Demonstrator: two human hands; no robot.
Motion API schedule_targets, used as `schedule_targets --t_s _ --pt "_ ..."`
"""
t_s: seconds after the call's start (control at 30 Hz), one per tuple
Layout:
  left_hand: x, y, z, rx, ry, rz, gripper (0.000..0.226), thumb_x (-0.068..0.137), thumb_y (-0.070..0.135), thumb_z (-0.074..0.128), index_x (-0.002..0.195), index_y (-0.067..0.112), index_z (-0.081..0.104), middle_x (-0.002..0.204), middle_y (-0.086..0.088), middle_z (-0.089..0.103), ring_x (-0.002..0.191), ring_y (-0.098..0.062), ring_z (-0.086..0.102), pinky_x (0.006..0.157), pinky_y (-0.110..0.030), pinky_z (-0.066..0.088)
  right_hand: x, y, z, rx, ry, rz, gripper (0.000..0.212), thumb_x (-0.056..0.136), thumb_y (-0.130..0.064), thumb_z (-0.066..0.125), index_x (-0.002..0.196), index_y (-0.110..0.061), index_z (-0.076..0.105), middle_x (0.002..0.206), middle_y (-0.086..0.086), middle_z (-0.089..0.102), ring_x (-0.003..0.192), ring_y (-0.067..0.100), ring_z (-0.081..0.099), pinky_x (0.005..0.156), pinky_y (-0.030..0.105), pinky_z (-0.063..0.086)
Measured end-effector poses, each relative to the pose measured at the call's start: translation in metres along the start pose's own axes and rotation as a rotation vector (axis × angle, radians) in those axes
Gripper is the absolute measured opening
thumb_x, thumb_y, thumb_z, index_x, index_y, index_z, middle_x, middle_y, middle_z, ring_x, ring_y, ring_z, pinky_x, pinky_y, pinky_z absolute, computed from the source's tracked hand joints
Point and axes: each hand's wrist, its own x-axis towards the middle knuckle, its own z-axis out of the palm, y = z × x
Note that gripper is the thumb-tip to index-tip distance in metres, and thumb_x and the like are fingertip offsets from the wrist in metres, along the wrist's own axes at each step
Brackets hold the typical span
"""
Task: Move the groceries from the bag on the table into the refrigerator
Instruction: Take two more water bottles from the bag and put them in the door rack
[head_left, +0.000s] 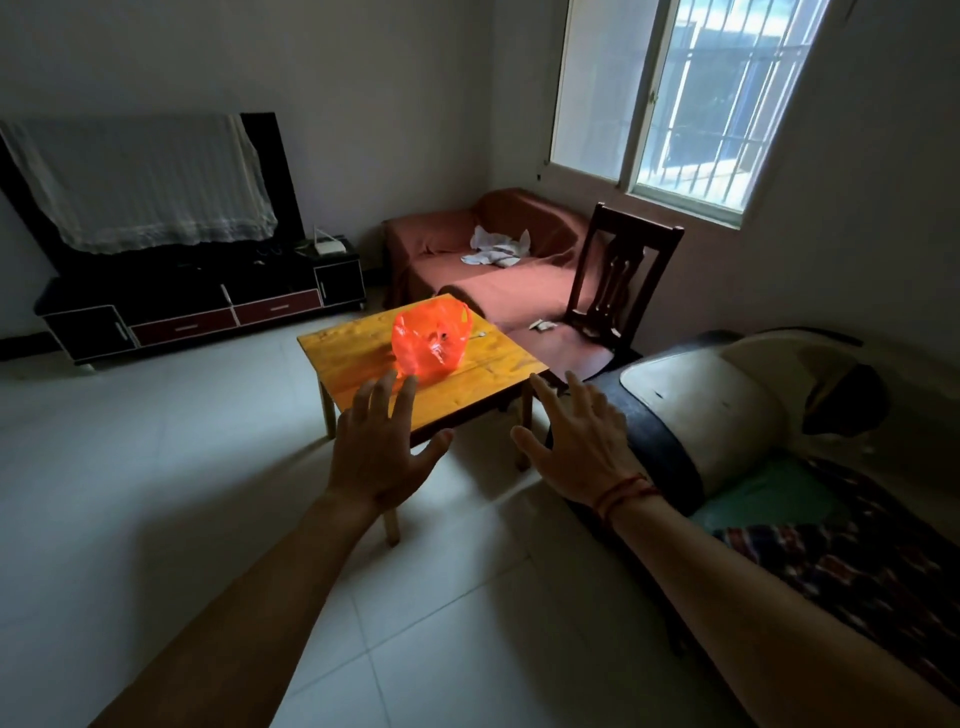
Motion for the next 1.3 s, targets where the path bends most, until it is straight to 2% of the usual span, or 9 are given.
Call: schedule_targets --t_s 0.13,0.27,0.53,0.67,0.9,1.1,1.3 --pt "0.083 -0.008 0.037 0.024 -0.018 -0.027 0.086 0.082 0.072 0.033 0.143 0.013 0.039 0.146 -0.014 0.04 0.133 -0.036 0.038 0.097 -0.052 0.044 0.089 0.026 0.024 0.0 -0.04 -0.014 0.082 0.08 -0.075 0.022 0.153 -0.039 0.019 0.159 0.012 0.023 0.143 0.036 0.025 0.11 0.053 0.03" --pt "0.147 -0.024 0.068 0.019 -0.027 -0.071 0.083 0.082 0.071 0.036 0.142 0.014 0.039 0.146 -0.012 0.038 0.133 -0.035 0.037 0.097 -0.051 0.044 0.164 0.041 0.048 -0.012 -0.087 -0.029 0.076 0.086 -0.07 0.036 0.153 -0.039 0.019 0.16 0.012 0.022 0.144 0.035 0.024 0.112 0.052 0.027" --pt "0.245 -0.069 0.135 0.018 -0.057 -0.149 0.083 0.083 0.071 0.035 0.144 0.015 0.037 0.148 -0.013 0.036 0.133 -0.033 0.036 0.102 -0.05 0.042 0.292 0.044 0.107 -0.003 -0.134 -0.082 0.088 0.073 -0.078 0.012 0.153 -0.041 0.018 0.159 0.012 0.024 0.141 0.035 0.029 0.111 0.052 0.031" --pt "0.294 -0.108 0.165 -0.022 -0.054 -0.183 0.083 0.083 0.071 0.036 0.147 0.017 0.034 0.151 -0.011 0.031 0.135 -0.032 0.032 0.105 -0.049 0.037 0.361 0.038 0.148 -0.025 -0.151 -0.094 0.086 0.074 -0.078 0.016 0.152 -0.041 0.022 0.158 0.013 0.028 0.14 0.035 0.032 0.11 0.054 0.029" --pt "0.392 -0.18 0.211 -0.116 -0.094 -0.264 0.085 0.081 0.073 0.037 0.147 0.019 0.031 0.152 -0.011 0.029 0.135 -0.03 0.031 0.106 -0.048 0.036 0.482 0.019 0.195 -0.046 -0.193 -0.11 0.086 0.075 -0.078 0.016 0.152 -0.041 0.018 0.157 0.012 0.028 0.139 0.033 0.032 0.109 0.051 0.029" --pt "0.461 -0.212 0.254 -0.181 -0.161 -0.285 0.086 0.082 0.073 0.034 0.148 0.019 0.033 0.155 -0.012 0.027 0.136 -0.032 0.031 0.11 -0.049 0.034 0.56 0.011 0.231 -0.039 -0.257 -0.111 0.081 0.081 -0.075 0.027 0.153 -0.041 0.014 0.158 0.015 0.025 0.14 0.036 0.03 0.111 0.055 0.028" --pt "0.518 -0.234 0.311 -0.21 -0.224 -0.333 0.093 0.078 0.077 0.027 0.148 0.017 0.034 0.155 -0.012 0.026 0.136 -0.034 0.029 0.111 -0.051 0.031 0.626 0.017 0.283 -0.034 -0.32 -0.141 0.08 0.082 -0.074 0.024 0.153 -0.04 0.012 0.159 0.014 0.024 0.14 0.037 0.031 0.11 0.056 0.029"
